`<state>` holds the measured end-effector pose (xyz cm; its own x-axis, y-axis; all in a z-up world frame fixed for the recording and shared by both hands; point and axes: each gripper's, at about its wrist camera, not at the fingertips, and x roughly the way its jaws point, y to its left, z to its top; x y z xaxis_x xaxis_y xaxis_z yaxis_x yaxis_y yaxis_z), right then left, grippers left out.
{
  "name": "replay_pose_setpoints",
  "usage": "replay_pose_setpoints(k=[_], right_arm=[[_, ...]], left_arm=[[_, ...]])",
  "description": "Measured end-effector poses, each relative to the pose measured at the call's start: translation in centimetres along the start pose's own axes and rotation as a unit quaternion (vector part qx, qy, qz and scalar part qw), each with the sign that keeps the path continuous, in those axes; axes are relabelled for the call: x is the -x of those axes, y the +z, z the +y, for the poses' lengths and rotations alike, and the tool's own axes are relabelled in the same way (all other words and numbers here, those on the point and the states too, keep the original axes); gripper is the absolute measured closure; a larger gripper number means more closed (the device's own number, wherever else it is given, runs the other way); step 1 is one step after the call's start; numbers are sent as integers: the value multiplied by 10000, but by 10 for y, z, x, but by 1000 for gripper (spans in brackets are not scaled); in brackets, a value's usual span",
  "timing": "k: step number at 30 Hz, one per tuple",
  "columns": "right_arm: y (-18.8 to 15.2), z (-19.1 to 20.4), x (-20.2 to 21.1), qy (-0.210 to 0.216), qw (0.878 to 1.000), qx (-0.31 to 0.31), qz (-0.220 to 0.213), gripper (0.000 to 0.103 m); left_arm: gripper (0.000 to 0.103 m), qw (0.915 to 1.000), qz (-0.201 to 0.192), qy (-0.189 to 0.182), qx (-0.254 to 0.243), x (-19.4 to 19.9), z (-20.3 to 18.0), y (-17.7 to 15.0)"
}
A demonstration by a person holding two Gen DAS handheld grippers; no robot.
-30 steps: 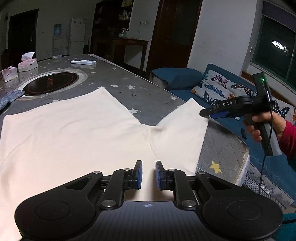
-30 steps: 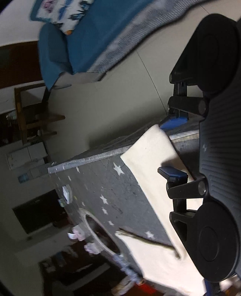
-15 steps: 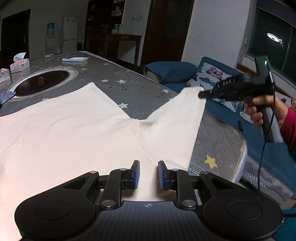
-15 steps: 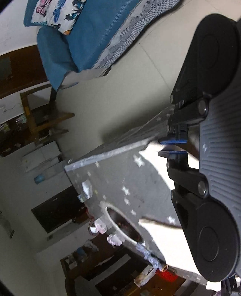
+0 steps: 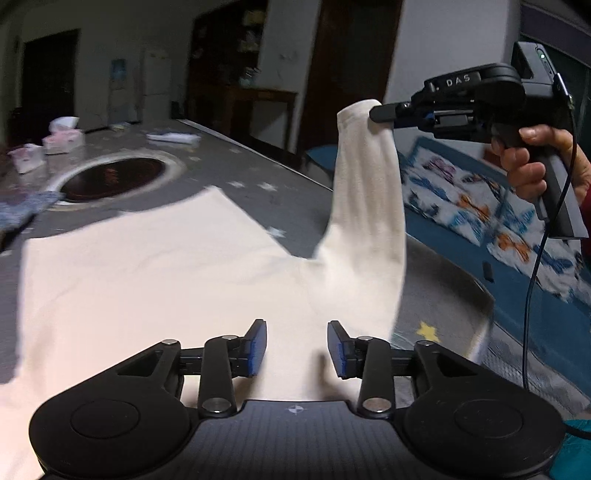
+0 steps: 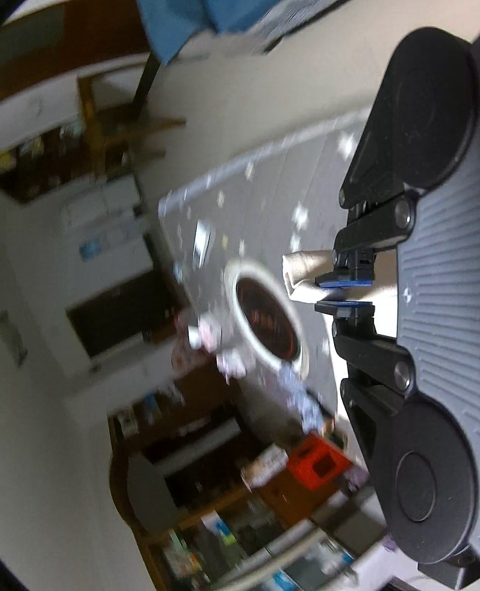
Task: Fold clothes
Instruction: 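Grasp a sweatshirt sleeve cuff with the right gripper and lift it, then fold the held sleeve across the sweatshirt body and open the right gripper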
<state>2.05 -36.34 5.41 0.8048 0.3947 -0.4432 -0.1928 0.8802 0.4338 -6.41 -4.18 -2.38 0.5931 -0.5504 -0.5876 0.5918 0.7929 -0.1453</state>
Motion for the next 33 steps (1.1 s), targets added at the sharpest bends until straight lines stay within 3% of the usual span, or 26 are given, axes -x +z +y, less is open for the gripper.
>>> replay_pose_setpoints(k=[5, 10, 15, 20, 24, 27, 31, 33], right_arm=[[7, 53, -41, 493, 9981, 315, 192, 97], [-12, 105, -80, 935, 9906, 766, 638, 97], [-45, 150, -108, 1335, 9738, 1368, 1233, 97], [-78, 195, -135, 1721, 9483, 1954, 1812, 94], [-88, 200, -132, 1888, 9388, 2098, 1973, 82], [-86, 192, -121, 1893, 9357, 2228, 1976, 82], [-87, 161, -104, 1487, 9291, 2555, 2223, 82], [-97, 145, -98, 1233, 9247, 2692, 2392, 81]], left_arm=[[63, 9985, -163, 383, 342, 28, 26, -11], [63, 9942, -298, 763, 696, 55, 52, -24], [61, 9870, -432, 1141, 1047, 82, 77, -37], [61, 9798, -536, 1374, 1351, 97, 95, -46], [61, 9789, -530, 1422, 1372, 97, 99, -47], [61, 9798, -518, 1395, 1335, 96, 98, -46], [61, 9803, -533, 1396, 1292, 90, 97, -45], [61, 9765, -561, 1541, 1395, 89, 99, -46]])
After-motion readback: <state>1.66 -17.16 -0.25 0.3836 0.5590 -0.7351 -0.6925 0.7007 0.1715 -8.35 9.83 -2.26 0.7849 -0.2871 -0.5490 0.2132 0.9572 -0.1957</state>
